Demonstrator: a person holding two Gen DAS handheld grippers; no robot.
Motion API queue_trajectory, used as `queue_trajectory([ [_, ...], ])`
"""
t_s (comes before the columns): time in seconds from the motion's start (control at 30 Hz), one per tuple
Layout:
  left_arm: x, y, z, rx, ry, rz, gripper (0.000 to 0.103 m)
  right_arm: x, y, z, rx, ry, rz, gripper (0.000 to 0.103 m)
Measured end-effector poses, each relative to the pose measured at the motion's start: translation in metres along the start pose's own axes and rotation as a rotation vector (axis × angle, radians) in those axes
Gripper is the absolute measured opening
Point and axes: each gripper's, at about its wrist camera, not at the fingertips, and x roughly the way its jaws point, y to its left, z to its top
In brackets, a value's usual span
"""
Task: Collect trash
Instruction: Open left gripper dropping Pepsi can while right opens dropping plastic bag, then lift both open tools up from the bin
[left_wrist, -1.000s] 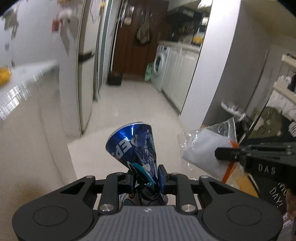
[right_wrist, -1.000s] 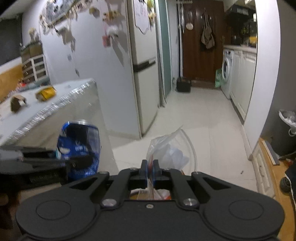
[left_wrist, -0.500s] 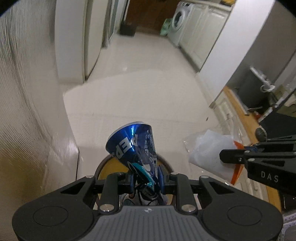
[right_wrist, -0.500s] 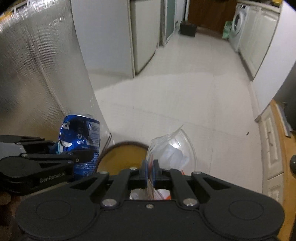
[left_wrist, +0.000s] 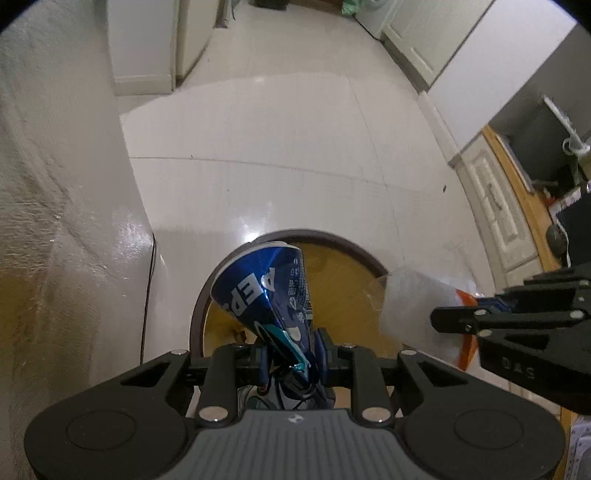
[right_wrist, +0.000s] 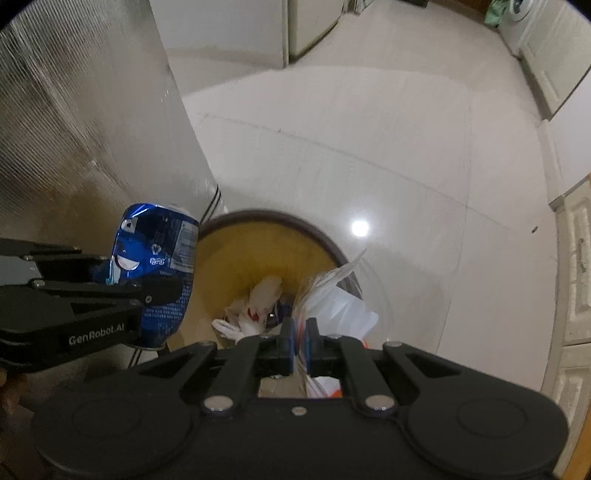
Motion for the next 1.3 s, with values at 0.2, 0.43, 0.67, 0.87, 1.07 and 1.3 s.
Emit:
queue_trajectory([
  [0.2,0.02,0.0,0.002,0.034,0.044,-0.015,0.025,0.024,0.01,0.01,-0.03,0.05,-0.006,0.008],
  [0.43,0.034,0.003,0.006,0.05,0.078,-0.025,0.025,0.034,0.006,0.006,-0.011,0.079,-0.015,0.014],
  [0.67,0.044,0.001,0.009,0.069,0.132,0.004,0.044,0.037,-0.006,-0.004,0.043,0.102,0.02,0.018],
  [0.87,0.044,0.002,0.008,0.093,0.173,0.071,0.062,0.043,-0.012,-0.016,0.095,0.117,0.067,0.023],
  [1.07,0.04,0.005,0.008,0.095,0.193,0.127,0.069,0.045,-0.015,-0.025,0.115,0.129,0.086,0.033],
  [1.3,0.032,0.006,0.007,0.106,0.198,0.158,0.083,0.039,-0.023,-0.041,0.17,0.112,0.087,0.059],
])
